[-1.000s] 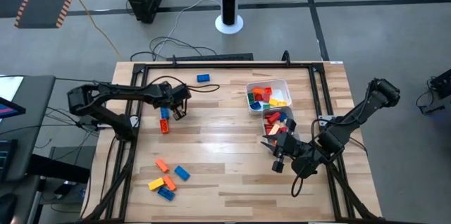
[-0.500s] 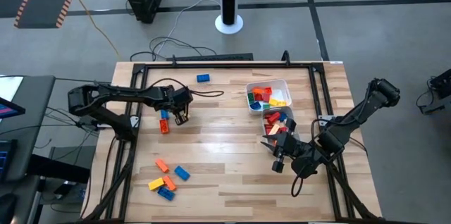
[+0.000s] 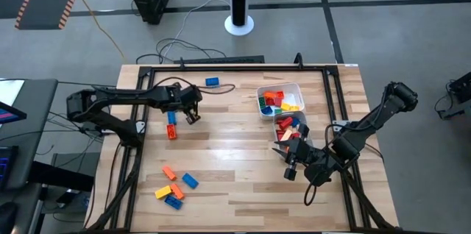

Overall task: Sort blocks by size
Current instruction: Put the large red wooden block into the gray bin

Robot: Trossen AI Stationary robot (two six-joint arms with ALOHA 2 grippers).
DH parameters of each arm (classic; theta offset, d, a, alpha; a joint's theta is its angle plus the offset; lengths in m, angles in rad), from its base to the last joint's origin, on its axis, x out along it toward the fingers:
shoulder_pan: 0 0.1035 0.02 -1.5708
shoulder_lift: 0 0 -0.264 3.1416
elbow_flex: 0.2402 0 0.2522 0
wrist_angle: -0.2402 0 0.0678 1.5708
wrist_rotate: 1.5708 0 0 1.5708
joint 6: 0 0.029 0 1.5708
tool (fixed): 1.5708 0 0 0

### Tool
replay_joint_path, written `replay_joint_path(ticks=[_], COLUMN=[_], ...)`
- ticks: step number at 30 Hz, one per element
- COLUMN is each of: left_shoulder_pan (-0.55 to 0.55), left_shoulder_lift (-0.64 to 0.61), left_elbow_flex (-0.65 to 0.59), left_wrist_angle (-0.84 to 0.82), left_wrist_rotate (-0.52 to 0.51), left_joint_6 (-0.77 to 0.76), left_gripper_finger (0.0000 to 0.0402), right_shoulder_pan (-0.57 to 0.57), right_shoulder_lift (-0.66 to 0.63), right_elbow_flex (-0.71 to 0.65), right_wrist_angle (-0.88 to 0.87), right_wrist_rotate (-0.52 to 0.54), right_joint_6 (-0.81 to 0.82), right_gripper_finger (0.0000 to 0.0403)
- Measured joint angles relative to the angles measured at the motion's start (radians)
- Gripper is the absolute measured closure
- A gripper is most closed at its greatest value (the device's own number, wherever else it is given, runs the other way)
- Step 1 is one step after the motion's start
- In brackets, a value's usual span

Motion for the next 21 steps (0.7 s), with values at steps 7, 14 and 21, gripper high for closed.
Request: replay_joint_path(ticks=[7, 14, 21], left_shoulder_pan=[0.084, 0.152, 0.216], left_shoulder_lift=[0.006, 0.017, 0.112], left_elbow_flex=[-0.002, -0.002, -0.002], left_wrist_angle=[-0.045, -0.026, 0.028], left_wrist_rotate=[-0.012, 0.091, 0.094], left_joint_6=[-0.015, 0.063, 0.112], left_gripper_finger=[0.0289, 0.0154, 0.0129], right_shoulder_pan=[0.001, 0.001, 0.001], right_shoulder_lift=[0.0, 0.0, 0.0], right_elbow_flex=[0.0, 0.0, 0.0], right_wrist_angle=[0.001, 0.001, 0.005], right_wrist_rotate=[0.0, 0.0, -0.001], right_joint_6=[0.0, 0.0, 0.0], right_gripper_finger=[0.028, 0.028, 0.028])
